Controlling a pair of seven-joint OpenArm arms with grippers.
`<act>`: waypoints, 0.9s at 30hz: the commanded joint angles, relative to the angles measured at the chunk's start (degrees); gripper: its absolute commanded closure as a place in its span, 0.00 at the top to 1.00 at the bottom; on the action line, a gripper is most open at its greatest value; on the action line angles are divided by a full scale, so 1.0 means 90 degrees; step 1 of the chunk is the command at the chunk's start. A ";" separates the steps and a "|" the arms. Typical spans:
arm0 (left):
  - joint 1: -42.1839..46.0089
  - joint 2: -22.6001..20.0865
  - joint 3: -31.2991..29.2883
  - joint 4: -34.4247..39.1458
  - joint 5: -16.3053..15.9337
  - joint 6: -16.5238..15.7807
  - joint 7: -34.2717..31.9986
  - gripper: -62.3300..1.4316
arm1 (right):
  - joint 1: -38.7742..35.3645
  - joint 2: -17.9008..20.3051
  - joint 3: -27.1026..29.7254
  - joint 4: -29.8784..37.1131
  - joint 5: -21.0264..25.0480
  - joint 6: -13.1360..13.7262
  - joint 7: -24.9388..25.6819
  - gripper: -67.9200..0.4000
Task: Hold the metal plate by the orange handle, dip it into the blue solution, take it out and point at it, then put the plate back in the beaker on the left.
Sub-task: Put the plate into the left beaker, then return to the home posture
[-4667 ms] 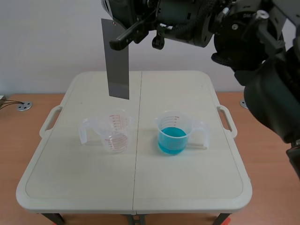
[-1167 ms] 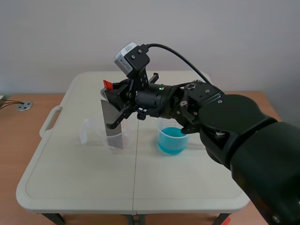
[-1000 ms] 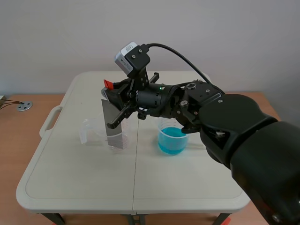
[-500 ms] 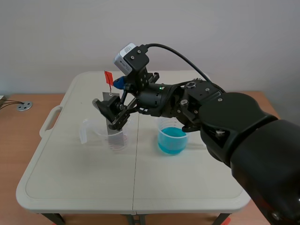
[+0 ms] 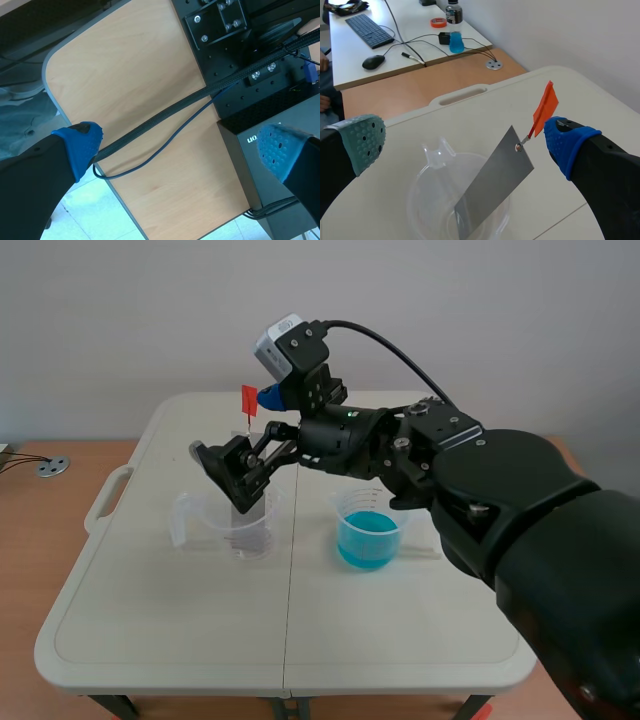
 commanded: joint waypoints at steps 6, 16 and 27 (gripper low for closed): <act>0.0068 -0.0002 -0.0044 0.0097 -0.0102 -0.0012 -0.0090 1.00 | 0.0163 0.0542 0.0272 0.0928 0.0920 0.0019 -0.0282 0.98; 0.0070 -0.1047 -0.1569 0.1168 -0.1547 0.0182 -0.0027 1.00 | -0.0486 0.1671 0.0277 0.2322 0.1848 0.0010 -0.1013 0.98; -0.0726 -0.1717 -0.2701 0.2450 -0.2023 0.0158 -0.0061 1.00 | -0.1834 0.2761 0.0976 0.3487 0.2123 -0.0007 -0.1059 0.98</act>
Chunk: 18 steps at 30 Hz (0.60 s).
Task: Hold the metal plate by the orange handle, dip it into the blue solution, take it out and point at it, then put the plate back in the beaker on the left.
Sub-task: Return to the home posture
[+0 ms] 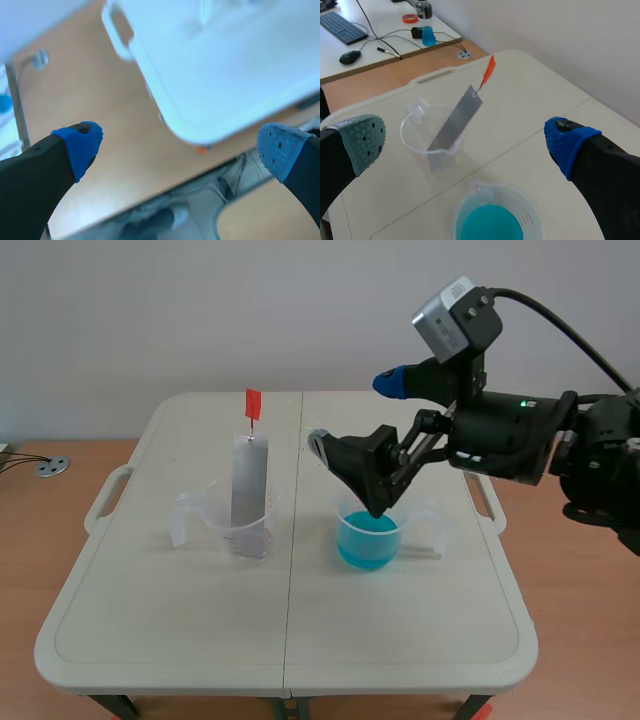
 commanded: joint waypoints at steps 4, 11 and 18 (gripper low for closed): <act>-0.0916 0.0007 0.0129 0.0121 -0.0192 -0.0005 -0.0109 1.00 | -0.0542 0.0333 0.0639 0.0529 0.0197 -0.0002 0.0100 0.98; -0.2135 -0.0102 0.0838 0.0121 -0.0160 -0.0002 -0.0304 1.00 | -0.1605 0.0488 0.1562 0.1168 0.0194 0.0029 0.0092 0.98; -0.3021 -0.0131 0.2101 0.0119 -0.0134 0.0002 -0.0661 1.00 | -0.2676 0.0488 0.2322 0.1814 0.0194 0.0053 0.0092 0.98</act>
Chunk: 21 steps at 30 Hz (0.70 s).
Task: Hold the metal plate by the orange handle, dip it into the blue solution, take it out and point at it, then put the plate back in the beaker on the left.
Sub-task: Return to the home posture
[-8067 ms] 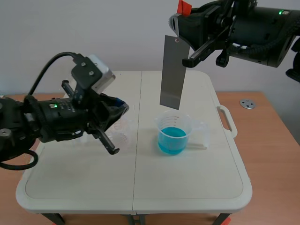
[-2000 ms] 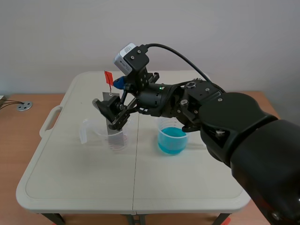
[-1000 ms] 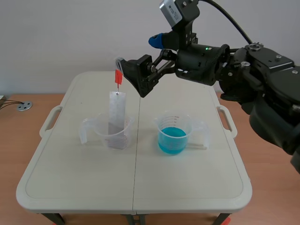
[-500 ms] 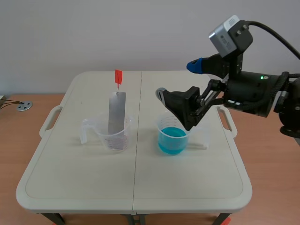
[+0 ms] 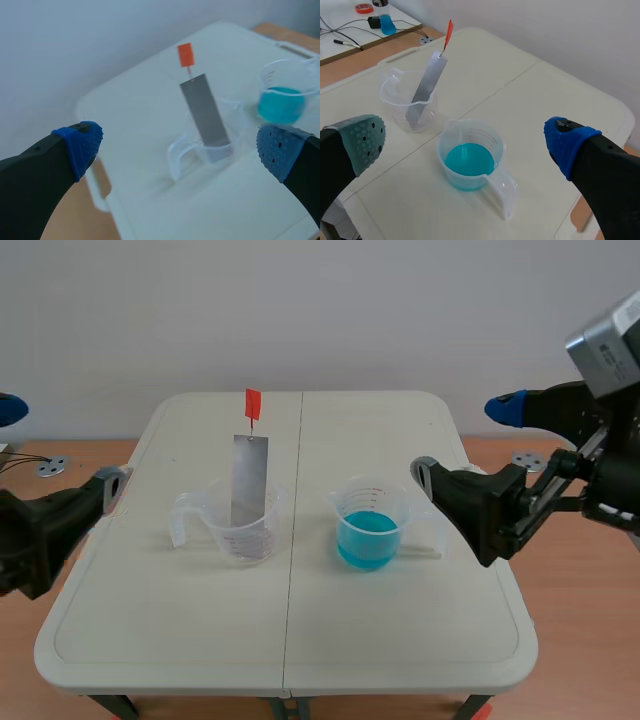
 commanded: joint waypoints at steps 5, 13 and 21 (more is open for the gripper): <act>-0.0760 0.0027 0.0899 0.0039 0.0177 0.0015 -0.0073 1.00 | -0.0612 0.0032 0.0311 0.0413 0.0114 0.0007 0.0095 0.98; -0.1285 0.0491 0.1817 0.0032 0.0843 0.0015 -0.0075 1.00 | -0.1151 0.0032 0.0585 0.0457 0.0117 0.0002 0.0328 0.98; -0.1253 0.0634 0.2186 0.0024 0.0998 0.0012 -0.0080 1.00 | -0.1173 0.0029 0.0590 0.0457 0.0117 0.0000 0.0330 0.98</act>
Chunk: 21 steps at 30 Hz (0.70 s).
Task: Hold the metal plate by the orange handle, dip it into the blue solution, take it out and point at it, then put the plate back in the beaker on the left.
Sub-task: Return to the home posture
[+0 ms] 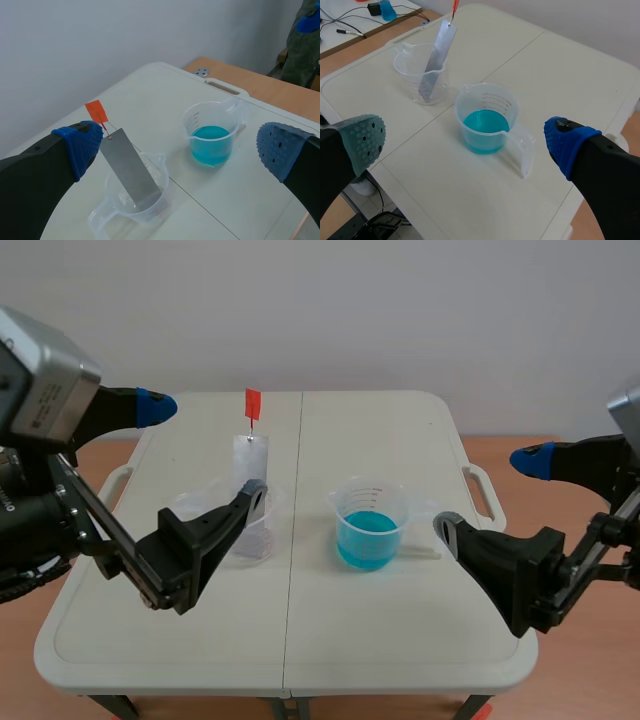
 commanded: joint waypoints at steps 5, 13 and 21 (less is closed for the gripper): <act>0.0170 -0.0010 0.0134 0.0017 0.0051 0.0012 -0.0104 1.00 | 0.0075 0.0024 0.0068 0.0095 0.0114 0.0000 0.0068 0.98; 0.0204 -0.0010 0.0134 -0.0005 0.0049 0.0017 -0.0160 1.00 | 0.0078 0.0012 0.0068 0.0095 0.0114 0.0000 0.0049 0.98; 0.0206 -0.0010 0.0134 -0.0017 0.0049 0.0015 -0.0153 1.00 | 0.0078 0.0012 0.0068 0.0095 0.0112 0.0000 0.0046 0.98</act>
